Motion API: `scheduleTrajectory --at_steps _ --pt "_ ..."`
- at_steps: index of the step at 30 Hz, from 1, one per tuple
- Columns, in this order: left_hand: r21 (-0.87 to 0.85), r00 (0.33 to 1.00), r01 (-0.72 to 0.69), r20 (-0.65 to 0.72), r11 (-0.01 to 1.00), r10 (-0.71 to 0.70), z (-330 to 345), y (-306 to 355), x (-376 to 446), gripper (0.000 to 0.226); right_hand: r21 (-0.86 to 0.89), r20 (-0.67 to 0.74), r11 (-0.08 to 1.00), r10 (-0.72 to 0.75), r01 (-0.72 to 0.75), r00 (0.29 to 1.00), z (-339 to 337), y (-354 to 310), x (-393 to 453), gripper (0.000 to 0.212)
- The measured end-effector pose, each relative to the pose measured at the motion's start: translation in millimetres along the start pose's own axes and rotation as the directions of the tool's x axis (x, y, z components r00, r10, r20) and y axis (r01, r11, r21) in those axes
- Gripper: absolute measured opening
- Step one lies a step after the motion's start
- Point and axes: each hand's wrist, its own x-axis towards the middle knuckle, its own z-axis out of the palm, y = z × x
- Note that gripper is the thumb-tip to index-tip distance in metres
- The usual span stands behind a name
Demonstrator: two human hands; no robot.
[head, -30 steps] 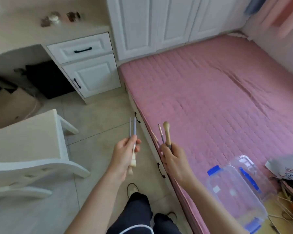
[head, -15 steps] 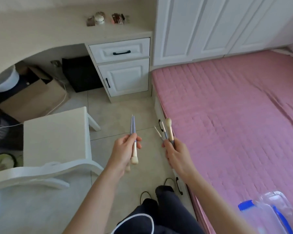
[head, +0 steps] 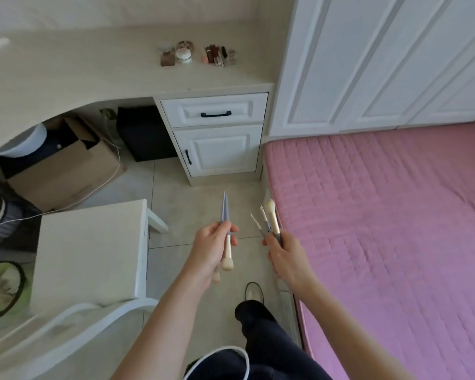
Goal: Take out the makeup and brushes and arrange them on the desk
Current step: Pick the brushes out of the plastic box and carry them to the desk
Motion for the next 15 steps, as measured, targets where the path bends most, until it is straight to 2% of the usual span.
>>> scheduleTrajectory --at_steps 7,15 --pt "-0.039 0.998 -0.013 -0.065 0.999 0.011 18.2 58.3 74.7 0.028 -0.061 0.049 0.998 -0.007 0.01 0.999 -17.5 -36.6 90.6 0.022" --pt "-0.065 0.994 0.03 -0.1 0.997 -0.036 2.7 99.6 146.0 0.026 -0.064 0.091 0.998 -0.003 0.009 0.996 1.8 -82.0 171.1 0.019"
